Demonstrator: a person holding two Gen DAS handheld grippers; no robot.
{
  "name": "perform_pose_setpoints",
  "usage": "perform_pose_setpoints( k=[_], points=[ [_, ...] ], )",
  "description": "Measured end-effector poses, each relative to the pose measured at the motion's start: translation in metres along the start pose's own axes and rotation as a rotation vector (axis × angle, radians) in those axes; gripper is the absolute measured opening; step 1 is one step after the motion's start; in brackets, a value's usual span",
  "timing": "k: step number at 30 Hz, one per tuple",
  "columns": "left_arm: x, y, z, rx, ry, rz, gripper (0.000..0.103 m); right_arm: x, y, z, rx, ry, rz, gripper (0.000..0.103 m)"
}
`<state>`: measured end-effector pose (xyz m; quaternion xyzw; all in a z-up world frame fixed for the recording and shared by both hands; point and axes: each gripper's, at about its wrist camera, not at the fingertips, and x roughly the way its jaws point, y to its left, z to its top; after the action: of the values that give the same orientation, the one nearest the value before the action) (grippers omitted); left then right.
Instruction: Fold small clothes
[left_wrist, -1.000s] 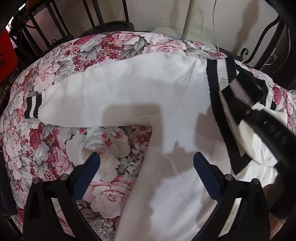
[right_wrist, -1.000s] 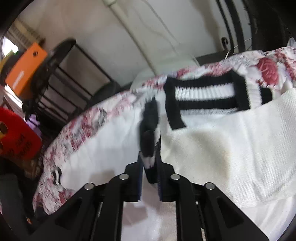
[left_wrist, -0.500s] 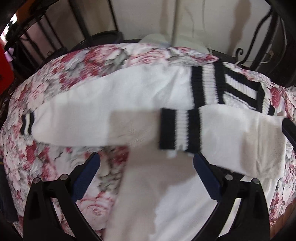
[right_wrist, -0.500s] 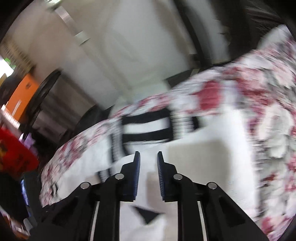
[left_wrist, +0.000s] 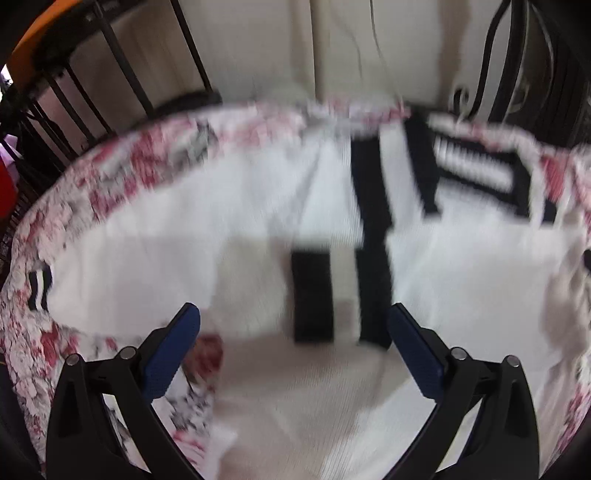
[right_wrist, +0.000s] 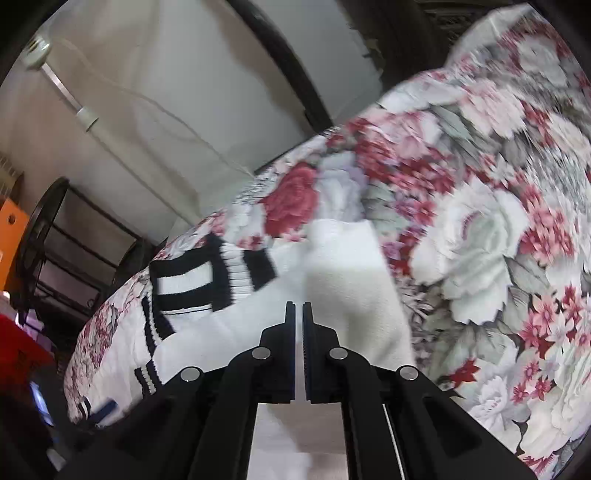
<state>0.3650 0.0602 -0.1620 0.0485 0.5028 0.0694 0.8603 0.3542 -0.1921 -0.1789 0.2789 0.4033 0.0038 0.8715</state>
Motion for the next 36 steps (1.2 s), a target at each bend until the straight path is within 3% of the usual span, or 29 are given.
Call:
perform_pose_setpoints(
  k=[4, 7, 11, 14, 17, 19, 20, 22, 25, 28, 32, 36],
  points=[
    [0.024, -0.001, 0.013, -0.026, 0.069, -0.054, 0.099, 0.016, -0.010, 0.009, -0.006, -0.007, -0.043, 0.004],
    [0.058, -0.011, 0.009, 0.031, 0.131, -0.061, 0.099, 0.047, -0.035, 0.007, 0.067, 0.095, -0.038, 0.000],
    [0.056, -0.004, 0.015, 0.003, 0.118, -0.098, 0.099, 0.039, -0.029, 0.008, 0.051, 0.066, -0.066, 0.001],
    [0.029, 0.008, 0.020, -0.015, 0.023, -0.089, 0.099, 0.014, -0.005, 0.006, -0.005, 0.004, -0.051, 0.006],
    [0.023, 0.005, 0.019, 0.020, 0.009, -0.093, 0.099, -0.011, 0.013, -0.011, -0.043, 0.001, -0.043, 0.006],
    [0.046, -0.003, 0.011, 0.061, 0.104, -0.048, 0.099, -0.014, 0.015, -0.029, -0.036, 0.028, -0.061, 0.027],
    [0.059, -0.004, 0.005, 0.059, 0.138, -0.057, 0.099, -0.004, 0.013, -0.039, -0.037, 0.087, -0.102, 0.039],
    [0.057, 0.001, 0.005, 0.031, 0.106, -0.077, 0.099, 0.022, 0.001, -0.060, -0.070, 0.192, -0.146, 0.037],
    [0.052, 0.007, 0.016, 0.018, 0.119, -0.090, 0.099, 0.019, 0.008, -0.059, -0.113, 0.169, -0.175, 0.038],
    [0.038, 0.032, 0.021, -0.047, 0.085, -0.049, 0.099, -0.004, 0.024, -0.049, -0.065, 0.125, -0.085, 0.038],
    [0.030, 0.080, 0.025, -0.157, 0.122, -0.034, 0.099, -0.028, 0.039, -0.055, -0.078, 0.135, -0.053, 0.052],
    [0.017, 0.137, 0.005, -0.252, 0.140, 0.003, 0.099, -0.056, 0.033, -0.071, -0.068, 0.174, -0.032, 0.063]
  ],
)
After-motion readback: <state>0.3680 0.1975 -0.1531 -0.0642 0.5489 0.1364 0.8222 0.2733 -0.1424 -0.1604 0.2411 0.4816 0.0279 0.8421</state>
